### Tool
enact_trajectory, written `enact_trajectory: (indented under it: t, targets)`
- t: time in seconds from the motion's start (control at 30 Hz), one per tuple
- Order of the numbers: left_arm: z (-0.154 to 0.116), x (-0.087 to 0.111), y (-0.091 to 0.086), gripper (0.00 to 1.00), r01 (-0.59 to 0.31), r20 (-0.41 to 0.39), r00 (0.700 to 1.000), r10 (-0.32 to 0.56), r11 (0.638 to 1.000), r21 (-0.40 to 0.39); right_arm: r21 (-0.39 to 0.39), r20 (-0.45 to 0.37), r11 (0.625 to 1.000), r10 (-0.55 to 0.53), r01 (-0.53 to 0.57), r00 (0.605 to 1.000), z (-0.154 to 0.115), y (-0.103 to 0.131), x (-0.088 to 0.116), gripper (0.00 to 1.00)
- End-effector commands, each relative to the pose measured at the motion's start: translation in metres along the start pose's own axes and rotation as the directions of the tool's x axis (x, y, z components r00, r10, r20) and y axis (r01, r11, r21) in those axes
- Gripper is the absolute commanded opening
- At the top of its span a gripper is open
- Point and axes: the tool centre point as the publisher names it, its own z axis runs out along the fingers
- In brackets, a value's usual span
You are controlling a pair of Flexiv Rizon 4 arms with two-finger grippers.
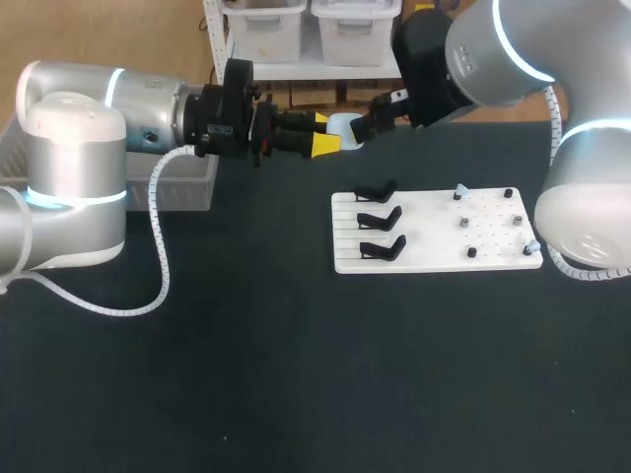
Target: Pick up each earbud case from the left stands, insert the matching earbuds, close the lid, and place the case in the box.
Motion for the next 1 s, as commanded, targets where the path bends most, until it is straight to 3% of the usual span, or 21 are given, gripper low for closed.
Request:
enact_trajectory:
  t: [0.03, 0.37, 0.7, 0.8, 1.0]
  targets:
    - [0.0, 0.0, 0.0, 0.0, -0.001, 0.001, 1.0, 0.001, 1.0, 0.0, -0.002, -0.013, 1.0, -0.001, 0.001, 1.0, 0.006, -0.001, -0.006, 1.0]
    - [0.0, 0.0, 0.0, 0.0, -0.001, 0.001, 1.0, 0.001, 1.0, 0.0, 0.011, -0.011, 1.0, 0.002, -0.002, 1.0, 0.009, -0.008, -0.013, 1.0]
    - [0.0, 0.0, 0.0, 0.0, -0.001, 0.001, 1.0, 0.001, 1.0, 0.0, 0.016, 0.042, 1.0, 0.0, -0.001, 0.999, -0.008, -0.013, -0.023, 1.0]
    - [0.0, 0.0, 0.0, 0.0, -0.001, 0.001, 1.0, 0.001, 1.0, 0.0, 0.043, 0.066, 0.999, -0.032, 0.03, 0.997, -0.017, -0.014, -0.024, 1.0]
    - [0.001, -0.005, -0.005, 0.0, -0.098, 0.058, 0.994, 0.097, 0.995, 0.006, 0.148, 0.08, 0.981, -0.139, 0.126, 0.987, -0.038, -0.027, -0.024, 1.0]
